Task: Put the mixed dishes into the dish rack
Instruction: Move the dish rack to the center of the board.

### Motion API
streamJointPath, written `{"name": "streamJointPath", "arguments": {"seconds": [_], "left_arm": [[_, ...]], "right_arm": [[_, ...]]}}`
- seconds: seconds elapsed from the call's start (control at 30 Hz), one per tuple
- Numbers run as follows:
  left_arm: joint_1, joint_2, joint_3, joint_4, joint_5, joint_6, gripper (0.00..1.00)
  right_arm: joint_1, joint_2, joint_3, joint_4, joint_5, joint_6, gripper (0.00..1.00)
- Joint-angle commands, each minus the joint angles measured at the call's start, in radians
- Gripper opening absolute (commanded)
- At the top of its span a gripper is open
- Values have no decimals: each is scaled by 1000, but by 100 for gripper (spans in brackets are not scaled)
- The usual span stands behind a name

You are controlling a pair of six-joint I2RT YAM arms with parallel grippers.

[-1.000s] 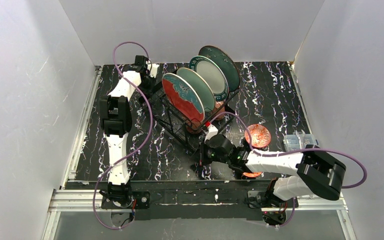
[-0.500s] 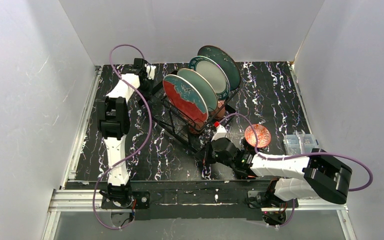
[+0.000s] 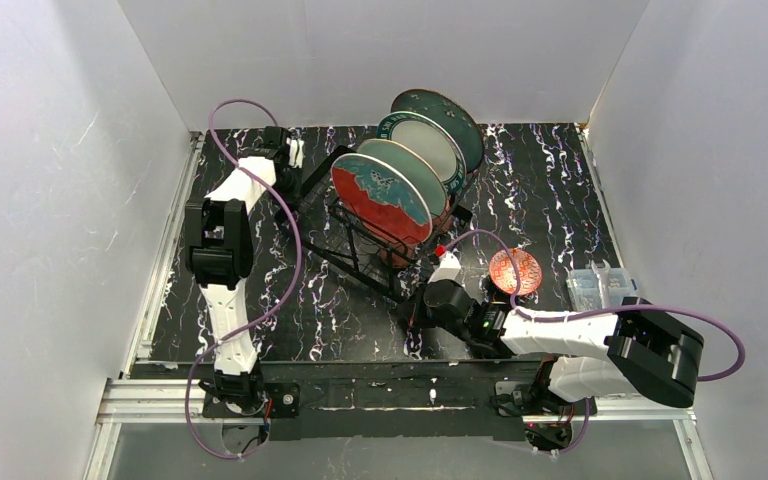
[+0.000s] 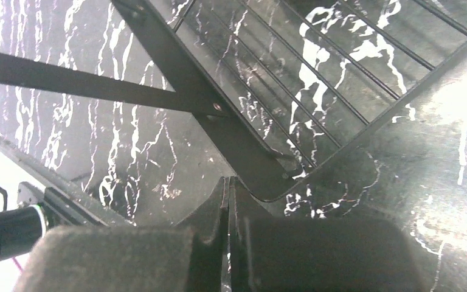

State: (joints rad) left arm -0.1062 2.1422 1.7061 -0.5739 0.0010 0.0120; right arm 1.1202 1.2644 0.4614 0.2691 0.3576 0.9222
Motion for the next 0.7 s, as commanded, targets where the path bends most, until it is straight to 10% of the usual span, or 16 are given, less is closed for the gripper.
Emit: {"name": "streamJointPath", "arguments": {"seconds": [0.0,0.67], "left_arm": [[30,-46,-85,-53,-100,-214,0],[35,-289,-336,-31,-93,-338,0]], "right_arm": [[-5,-16,26,-59,156,5,1],[-103,-19,65,-116,270,-128,1]]}}
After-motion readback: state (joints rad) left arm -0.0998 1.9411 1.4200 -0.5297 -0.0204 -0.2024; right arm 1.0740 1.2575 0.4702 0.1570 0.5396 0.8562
